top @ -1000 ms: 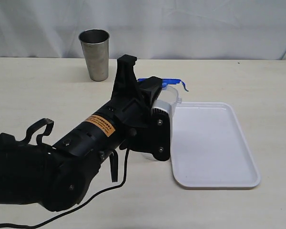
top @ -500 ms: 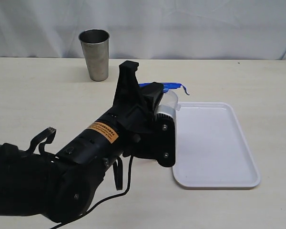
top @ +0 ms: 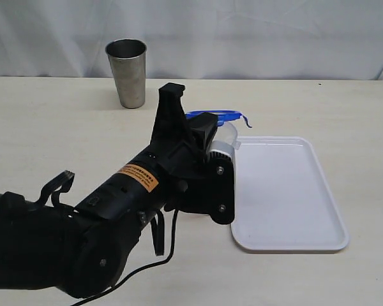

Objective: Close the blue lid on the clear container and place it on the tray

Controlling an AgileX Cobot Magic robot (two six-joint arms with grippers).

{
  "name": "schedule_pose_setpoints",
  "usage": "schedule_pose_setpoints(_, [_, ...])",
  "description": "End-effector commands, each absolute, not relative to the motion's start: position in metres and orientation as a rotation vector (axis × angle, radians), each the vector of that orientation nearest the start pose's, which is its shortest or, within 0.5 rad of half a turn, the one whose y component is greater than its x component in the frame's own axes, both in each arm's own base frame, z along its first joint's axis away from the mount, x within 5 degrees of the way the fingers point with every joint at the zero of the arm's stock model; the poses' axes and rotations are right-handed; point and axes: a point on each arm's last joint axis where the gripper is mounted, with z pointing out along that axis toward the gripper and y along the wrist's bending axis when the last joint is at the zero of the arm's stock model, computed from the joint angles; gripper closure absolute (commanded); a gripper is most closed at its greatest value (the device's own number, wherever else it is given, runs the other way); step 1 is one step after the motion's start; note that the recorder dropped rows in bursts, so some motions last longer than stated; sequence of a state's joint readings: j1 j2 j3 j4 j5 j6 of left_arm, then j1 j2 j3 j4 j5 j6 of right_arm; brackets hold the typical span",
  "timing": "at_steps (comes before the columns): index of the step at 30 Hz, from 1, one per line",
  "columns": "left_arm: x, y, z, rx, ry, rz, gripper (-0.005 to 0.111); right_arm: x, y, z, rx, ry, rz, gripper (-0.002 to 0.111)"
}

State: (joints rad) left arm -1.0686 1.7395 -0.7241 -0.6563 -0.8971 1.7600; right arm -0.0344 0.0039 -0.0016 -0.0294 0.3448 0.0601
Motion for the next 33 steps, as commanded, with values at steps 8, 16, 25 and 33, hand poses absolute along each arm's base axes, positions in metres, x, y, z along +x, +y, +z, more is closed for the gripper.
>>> schedule_pose_setpoints(8, [0.197, -0.27, 0.193, 1.466, 1.0, 0.585, 0.107, 0.053, -0.003, 0.182, 0.066, 1.824, -0.011, 0.104])
schedule_pose_setpoints(16, [0.197, -0.269, 0.193, 1.467, 1.0, 0.602, 0.107, 0.053, -0.003, 0.182, 0.066, 1.824, -0.011, 0.104])
schedule_pose_setpoints(25, [0.2, -0.266, 0.201, 1.372, 0.99, 0.658, 0.107, 0.053, -0.003, 0.182, 0.066, 1.824, -0.011, 0.104])
schedule_pose_setpoints(33, [0.202, -0.264, 0.208, 1.295, 0.972, 0.7, 0.107, 0.053, -0.003, 0.182, 0.066, 1.824, -0.011, 0.104])
